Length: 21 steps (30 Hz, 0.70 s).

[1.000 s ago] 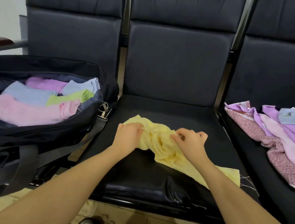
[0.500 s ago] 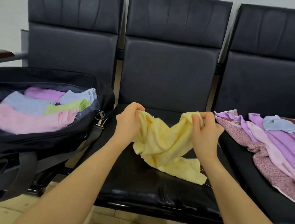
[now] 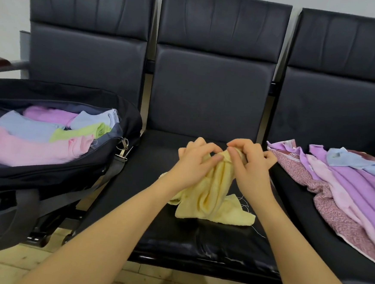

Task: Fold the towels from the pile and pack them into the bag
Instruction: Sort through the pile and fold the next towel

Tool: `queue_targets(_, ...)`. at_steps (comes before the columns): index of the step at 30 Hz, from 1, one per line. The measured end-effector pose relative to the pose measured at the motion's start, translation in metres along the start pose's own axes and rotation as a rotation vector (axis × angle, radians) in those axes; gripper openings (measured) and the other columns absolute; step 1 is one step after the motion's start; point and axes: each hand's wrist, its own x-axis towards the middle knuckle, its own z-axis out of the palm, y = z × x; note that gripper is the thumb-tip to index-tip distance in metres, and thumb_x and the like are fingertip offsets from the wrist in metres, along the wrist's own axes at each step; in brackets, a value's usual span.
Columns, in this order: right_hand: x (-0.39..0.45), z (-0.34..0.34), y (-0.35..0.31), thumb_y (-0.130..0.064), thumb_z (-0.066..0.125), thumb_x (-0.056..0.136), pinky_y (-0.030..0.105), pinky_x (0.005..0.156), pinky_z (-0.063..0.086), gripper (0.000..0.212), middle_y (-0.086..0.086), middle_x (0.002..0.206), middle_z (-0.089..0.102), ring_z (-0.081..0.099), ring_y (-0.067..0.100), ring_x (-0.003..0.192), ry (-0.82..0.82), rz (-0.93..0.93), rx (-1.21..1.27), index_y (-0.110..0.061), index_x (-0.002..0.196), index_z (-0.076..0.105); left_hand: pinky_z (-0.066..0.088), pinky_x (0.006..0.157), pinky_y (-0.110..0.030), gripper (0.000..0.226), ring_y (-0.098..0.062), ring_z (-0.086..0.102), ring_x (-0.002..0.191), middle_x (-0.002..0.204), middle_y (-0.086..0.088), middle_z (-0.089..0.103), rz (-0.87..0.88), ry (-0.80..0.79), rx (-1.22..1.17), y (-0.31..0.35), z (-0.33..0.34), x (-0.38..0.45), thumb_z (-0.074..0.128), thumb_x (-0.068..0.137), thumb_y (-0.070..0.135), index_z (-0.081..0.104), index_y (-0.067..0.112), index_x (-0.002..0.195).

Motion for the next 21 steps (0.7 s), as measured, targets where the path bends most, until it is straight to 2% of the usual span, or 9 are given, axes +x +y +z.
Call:
queue_targets(2, 0.001, -0.002, 0.004, -0.033, 0.059, 0.092, 0.032, 0.093, 0.019, 0.002, -0.019, 0.085, 0.053, 0.041, -0.008, 0.093, -0.013, -0.051, -0.048, -0.034, 0.093, 0.058, 0.017, 0.089, -0.027, 0.016, -0.01, 0.039, 0.099, 0.091, 0.009, 0.039, -0.015, 0.045, -0.018, -0.003, -0.001, 0.001, 0.044, 0.099, 0.036, 0.059, 0.031, 0.096)
queue_targets(4, 0.002, -0.003, 0.01, -0.051, 0.059, 0.083, 0.026, 0.089, 0.016, 0.018, -0.019, 0.097, 0.05, 0.04, 0.001, 0.095, -0.064, -0.105, -0.184, -0.037, 0.093, 0.061, 0.016, 0.086, -0.025, 0.018, -0.01, 0.039, 0.098, 0.09, 0.009, 0.039, -0.017, 0.067, -0.009, -0.005, -0.005, 0.002, 0.042, 0.1, 0.036, 0.058, 0.031, 0.091)
queue_targets(8, 0.001, 0.0, 0.016, -0.038, 0.06, 0.088, 0.028, 0.081, 0.016, 0.007, -0.017, 0.093, 0.054, 0.046, 0.008, 0.09, -0.082, -0.228, -0.317, -0.032, 0.087, 0.064, 0.014, 0.075, -0.023, 0.018, -0.011, 0.036, 0.098, 0.09, 0.01, 0.036, 0.003, 0.045, 0.104, -0.008, -0.015, 0.003, 0.041, 0.1, 0.034, 0.056, 0.033, 0.091)
queue_targets(11, 0.0, 0.002, 0.01, -0.025, 0.053, 0.097, 0.03, 0.086, 0.024, 0.016, -0.013, 0.079, 0.058, 0.049, 0.013, 0.089, -0.157, -0.023, -0.083, -0.035, 0.085, 0.055, 0.013, 0.082, -0.024, 0.023, -0.012, 0.032, 0.099, 0.095, 0.009, 0.033, 0.0, 0.001, 0.268, -0.014, -0.025, 0.003, 0.035, 0.102, 0.026, 0.054, 0.032, 0.112)
queue_targets(13, 0.001, 0.003, 0.009, -0.023, 0.049, 0.098, 0.03, 0.091, 0.033, 0.02, -0.007, 0.071, 0.057, 0.053, 0.021, 0.09, -0.148, 0.086, 0.047, -0.037, 0.084, 0.05, 0.016, 0.09, -0.027, 0.038, -0.013, 0.031, 0.103, 0.102, 0.007, 0.03, 0.014, -0.074, 0.424, -0.019, -0.031, 0.0, 0.032, 0.101, 0.016, 0.041, 0.03, 0.135)
queue_targets(14, 0.001, 0.003, 0.009, -0.022, 0.049, 0.098, 0.037, 0.093, 0.039, 0.019, -0.005, 0.069, 0.058, 0.056, 0.022, 0.088, -0.132, 0.106, 0.091, -0.037, 0.087, 0.05, 0.019, 0.094, -0.028, 0.043, -0.014, 0.032, 0.107, 0.105, 0.007, 0.029, 0.01, -0.113, 0.46, -0.021, -0.034, -0.002, 0.032, 0.101, 0.012, 0.035, 0.028, 0.141)
queue_targets(16, 0.001, 0.004, 0.008, -0.018, 0.05, 0.098, 0.047, 0.089, 0.046, 0.018, -0.007, 0.065, 0.057, 0.056, 0.014, 0.078, -0.114, 0.123, 0.158, -0.036, 0.1, 0.049, 0.023, 0.101, -0.031, 0.048, -0.017, 0.035, 0.114, 0.108, 0.009, 0.032, -0.01, -0.149, 0.409, -0.027, -0.039, -0.007, 0.036, 0.101, 0.01, 0.031, 0.029, 0.144)
queue_targets(18, 0.0, 0.004, 0.005, -0.014, 0.048, 0.098, 0.044, 0.08, 0.047, 0.02, -0.007, 0.068, 0.056, 0.052, 0.01, 0.069, -0.108, 0.11, 0.177, -0.033, 0.104, 0.052, 0.033, 0.099, -0.031, 0.047, -0.013, 0.041, 0.111, 0.103, 0.012, 0.04, -0.026, -0.065, 0.208, -0.029, -0.044, -0.013, 0.049, 0.097, 0.012, 0.04, 0.032, 0.139)
queue_targets(21, -0.002, 0.007, -0.003, -0.016, 0.048, 0.097, 0.046, 0.1, 0.041, 0.029, -0.018, 0.095, 0.061, 0.056, 0.005, 0.094, -0.209, 0.121, 0.156, -0.044, 0.095, 0.058, 0.044, 0.085, -0.02, 0.043, -0.002, 0.054, 0.09, 0.091, 0.012, 0.056, 0.028, 0.121, -0.06, -0.024, -0.051, -0.016, 0.064, 0.087, 0.01, 0.054, 0.034, 0.122)
